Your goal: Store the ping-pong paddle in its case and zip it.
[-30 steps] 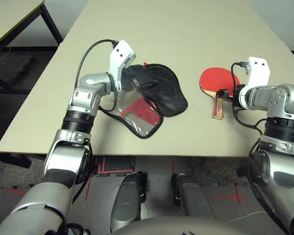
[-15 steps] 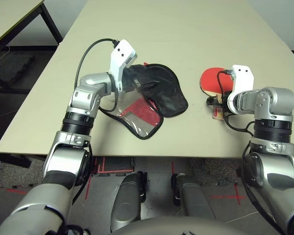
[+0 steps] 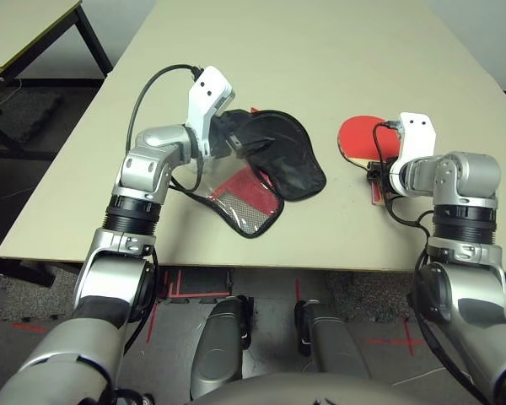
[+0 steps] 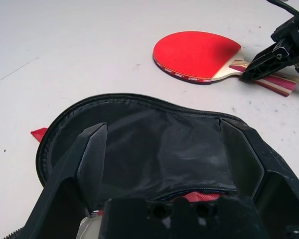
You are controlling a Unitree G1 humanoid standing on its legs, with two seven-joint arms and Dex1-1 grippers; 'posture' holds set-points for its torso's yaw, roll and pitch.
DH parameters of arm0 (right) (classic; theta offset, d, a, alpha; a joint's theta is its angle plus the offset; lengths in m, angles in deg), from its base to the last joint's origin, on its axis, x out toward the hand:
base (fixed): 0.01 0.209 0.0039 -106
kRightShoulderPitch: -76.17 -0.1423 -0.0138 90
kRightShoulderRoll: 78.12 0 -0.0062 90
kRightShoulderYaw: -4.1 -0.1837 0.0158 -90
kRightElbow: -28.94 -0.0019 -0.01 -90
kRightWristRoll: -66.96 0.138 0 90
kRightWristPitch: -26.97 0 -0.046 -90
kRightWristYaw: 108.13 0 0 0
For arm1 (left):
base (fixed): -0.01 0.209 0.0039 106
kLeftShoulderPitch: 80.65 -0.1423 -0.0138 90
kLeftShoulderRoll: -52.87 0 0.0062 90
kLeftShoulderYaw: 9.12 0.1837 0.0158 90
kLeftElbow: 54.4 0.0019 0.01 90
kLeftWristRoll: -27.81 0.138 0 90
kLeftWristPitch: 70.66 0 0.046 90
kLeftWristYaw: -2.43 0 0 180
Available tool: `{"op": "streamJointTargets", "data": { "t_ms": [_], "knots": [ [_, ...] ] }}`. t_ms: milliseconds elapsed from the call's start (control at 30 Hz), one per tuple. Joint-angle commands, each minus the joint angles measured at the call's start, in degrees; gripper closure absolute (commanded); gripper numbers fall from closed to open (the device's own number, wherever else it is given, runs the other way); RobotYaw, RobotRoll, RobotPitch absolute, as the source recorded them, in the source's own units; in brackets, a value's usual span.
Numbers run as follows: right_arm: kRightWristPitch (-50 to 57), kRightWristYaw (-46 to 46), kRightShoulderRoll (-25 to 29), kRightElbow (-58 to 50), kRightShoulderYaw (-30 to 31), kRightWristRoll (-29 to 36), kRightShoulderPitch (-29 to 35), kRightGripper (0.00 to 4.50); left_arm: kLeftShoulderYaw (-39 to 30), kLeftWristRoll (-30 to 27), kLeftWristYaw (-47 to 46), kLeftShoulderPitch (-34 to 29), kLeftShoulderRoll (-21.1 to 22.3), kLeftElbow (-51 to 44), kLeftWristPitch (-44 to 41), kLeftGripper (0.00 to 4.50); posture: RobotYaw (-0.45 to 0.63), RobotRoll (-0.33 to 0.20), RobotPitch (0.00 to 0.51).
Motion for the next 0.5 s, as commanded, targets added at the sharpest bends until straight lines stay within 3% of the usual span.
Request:
{"op": "streamJointTargets", "data": {
  "t_ms": [33, 267, 500],
  "knots": [
    [-3.6, 0.6, 1.5, 0.5, 1.8, -0.6, -3.7, 3.38, -0.3, -1.1, -0.3, 0.0, -0.5, -0.5, -0.7, 0.00, 0.13, 0.000, 0.145],
    [2.6, 6.8, -0.7, -3.0, 10.7, 3.2, -11.4, 3.39, -0.5, -2.1, -0.1, 1.1, -0.1, -1.6, -2.0, 0.00, 0.11, 0.000, 0.140],
    [12.6, 8.0, -8.1, -11.5, 13.9, 6.2, -11.1, 3.39, -2.7, -3.5, -1.8, -0.5, 2.1, -7.4, -5.4, 0.00, 0.13, 0.000, 0.135]
  ]
}}
